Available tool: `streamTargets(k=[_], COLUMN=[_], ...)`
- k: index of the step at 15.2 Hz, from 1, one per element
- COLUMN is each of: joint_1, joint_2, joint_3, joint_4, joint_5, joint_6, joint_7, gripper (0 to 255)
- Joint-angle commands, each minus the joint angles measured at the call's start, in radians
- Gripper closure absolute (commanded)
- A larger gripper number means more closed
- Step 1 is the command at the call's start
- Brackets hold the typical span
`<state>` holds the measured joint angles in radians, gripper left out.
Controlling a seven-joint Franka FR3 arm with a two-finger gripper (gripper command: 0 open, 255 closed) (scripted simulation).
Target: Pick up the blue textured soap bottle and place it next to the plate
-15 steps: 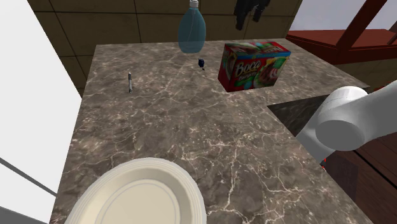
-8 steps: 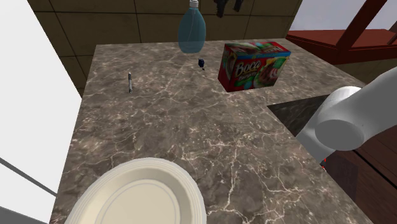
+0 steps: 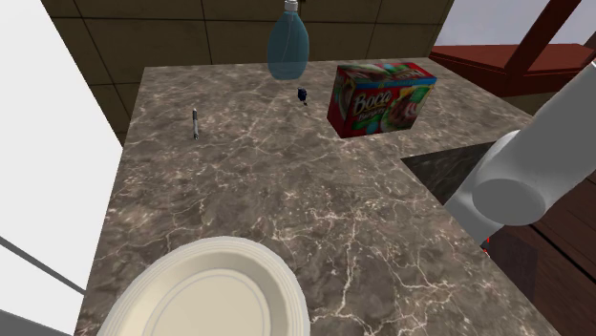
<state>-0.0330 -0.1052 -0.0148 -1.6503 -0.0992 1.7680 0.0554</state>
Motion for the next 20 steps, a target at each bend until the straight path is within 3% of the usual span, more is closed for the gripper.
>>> streamTargets(k=[1,5,13,20], joint_1=[-0.004,-0.014,-0.018,-0.018], joint_2=[0.074,0.238,0.240,0.240], joint_3=[-0.006,-0.014,-0.016,-0.016], joint_4=[0.094,0.328,0.229,0.229], joint_5=[0.010,0.034,0.035,0.035], joint_6=[-0.002,-0.039,0.062,0.062], joint_7=[-0.012,-0.034,-0.034,-0.034], gripper=[0,0,0,0])
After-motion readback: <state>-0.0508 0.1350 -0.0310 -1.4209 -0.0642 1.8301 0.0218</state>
